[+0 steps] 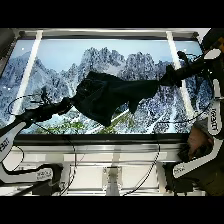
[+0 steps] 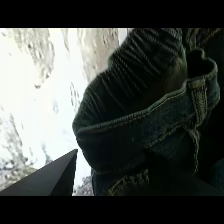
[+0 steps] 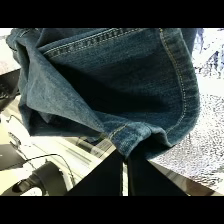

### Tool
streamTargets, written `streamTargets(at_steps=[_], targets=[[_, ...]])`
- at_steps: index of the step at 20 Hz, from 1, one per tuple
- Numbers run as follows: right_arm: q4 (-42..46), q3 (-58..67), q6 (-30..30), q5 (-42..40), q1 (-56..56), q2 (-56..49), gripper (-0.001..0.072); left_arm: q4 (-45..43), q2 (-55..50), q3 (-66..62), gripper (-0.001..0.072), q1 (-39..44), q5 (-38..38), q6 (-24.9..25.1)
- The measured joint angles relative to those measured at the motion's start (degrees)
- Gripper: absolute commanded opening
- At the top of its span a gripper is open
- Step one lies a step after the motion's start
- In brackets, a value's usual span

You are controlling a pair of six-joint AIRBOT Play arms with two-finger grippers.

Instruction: Fold the clothes and pants, and hang the long-sleeved shirts on hangers.

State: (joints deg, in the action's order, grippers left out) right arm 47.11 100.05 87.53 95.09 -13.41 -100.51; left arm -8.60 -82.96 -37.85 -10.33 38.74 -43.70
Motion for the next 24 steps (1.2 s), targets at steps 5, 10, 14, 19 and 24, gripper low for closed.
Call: streamTargets(at_steps=[5,10,14,19,24], targets=[[-0.66,0.0,0.0,0.55,0.0,0.0,0.0015,3.41,-1.42,-0.13,0.0286,0.61,-1.31,1.25],[-1.42,0.0,0.0,0.83,0.0,0.02,0.0015,5.55,-1.73,-2.47,0.0034,2.91,-1.68,3.23],[-1.57,1.6,-0.02,0.81,-0.55,0.0,0.0015,7.5,-0.22,-8.63,0.0032,3.06,0.13,3.17],[1.14,13.35,-0.07,-3.72,-5.75,0.02,0.0015,7.21,4.48,-25.62,0.0031,-0.83,-1.97,-1.95],[3.26,19.02,0.0,-16.41,-12.35,2.58,0.0015,-0.17,5.88,-40.19,0.0032,-5.09,-4.66,-10.64]])
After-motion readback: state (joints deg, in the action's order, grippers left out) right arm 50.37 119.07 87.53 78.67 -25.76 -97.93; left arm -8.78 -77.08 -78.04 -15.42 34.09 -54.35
